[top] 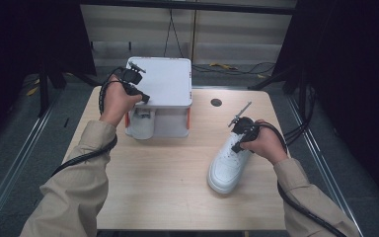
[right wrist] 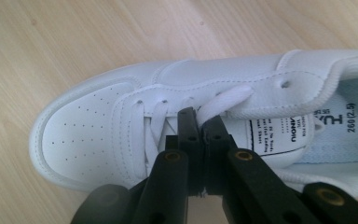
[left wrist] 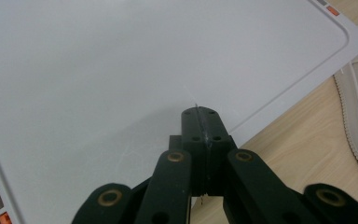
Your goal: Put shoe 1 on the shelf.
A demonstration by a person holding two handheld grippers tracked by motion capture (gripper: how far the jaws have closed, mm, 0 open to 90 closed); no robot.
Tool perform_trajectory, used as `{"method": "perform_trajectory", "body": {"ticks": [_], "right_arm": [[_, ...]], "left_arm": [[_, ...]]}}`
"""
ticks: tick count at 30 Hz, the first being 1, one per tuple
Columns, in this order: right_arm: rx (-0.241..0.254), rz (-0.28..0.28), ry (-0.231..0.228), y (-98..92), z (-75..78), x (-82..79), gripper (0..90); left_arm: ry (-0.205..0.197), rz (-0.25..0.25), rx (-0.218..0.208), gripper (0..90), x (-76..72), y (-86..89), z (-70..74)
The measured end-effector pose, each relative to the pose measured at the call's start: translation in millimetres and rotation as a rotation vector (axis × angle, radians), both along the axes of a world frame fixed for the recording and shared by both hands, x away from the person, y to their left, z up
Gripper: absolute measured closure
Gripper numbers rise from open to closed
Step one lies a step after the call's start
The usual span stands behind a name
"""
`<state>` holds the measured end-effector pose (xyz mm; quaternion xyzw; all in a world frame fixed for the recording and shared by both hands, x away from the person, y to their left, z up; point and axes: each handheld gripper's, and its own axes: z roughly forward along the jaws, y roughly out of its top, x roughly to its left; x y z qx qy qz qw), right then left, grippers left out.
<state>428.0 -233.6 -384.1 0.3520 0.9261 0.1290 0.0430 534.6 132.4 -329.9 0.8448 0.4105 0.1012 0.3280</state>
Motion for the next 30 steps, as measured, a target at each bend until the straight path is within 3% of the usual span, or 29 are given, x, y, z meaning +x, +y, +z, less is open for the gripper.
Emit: {"method": "perform_trajectory", "body": {"ticks": [3, 11, 30], "right_arm": [[-0.020, -0.015, -0.013, -0.5, 4.8, -0.4, 89.4], [0.009, -0.030, -0.025, -9.7, 11.6, -0.6, 89.6], [0.005, -0.098, -0.096, -31.5, 34.3, -1.7, 89.6]], "left_arm": [[0.000, 0.000, -0.005, 90.0, 0.0, 0.6, -0.3], [0.008, 0.001, -0.015, 90.0, 0.8, 1.6, -0.5], [-0.005, -0.011, 0.009, 90.0, 0.3, -1.0, 0.6]]}}
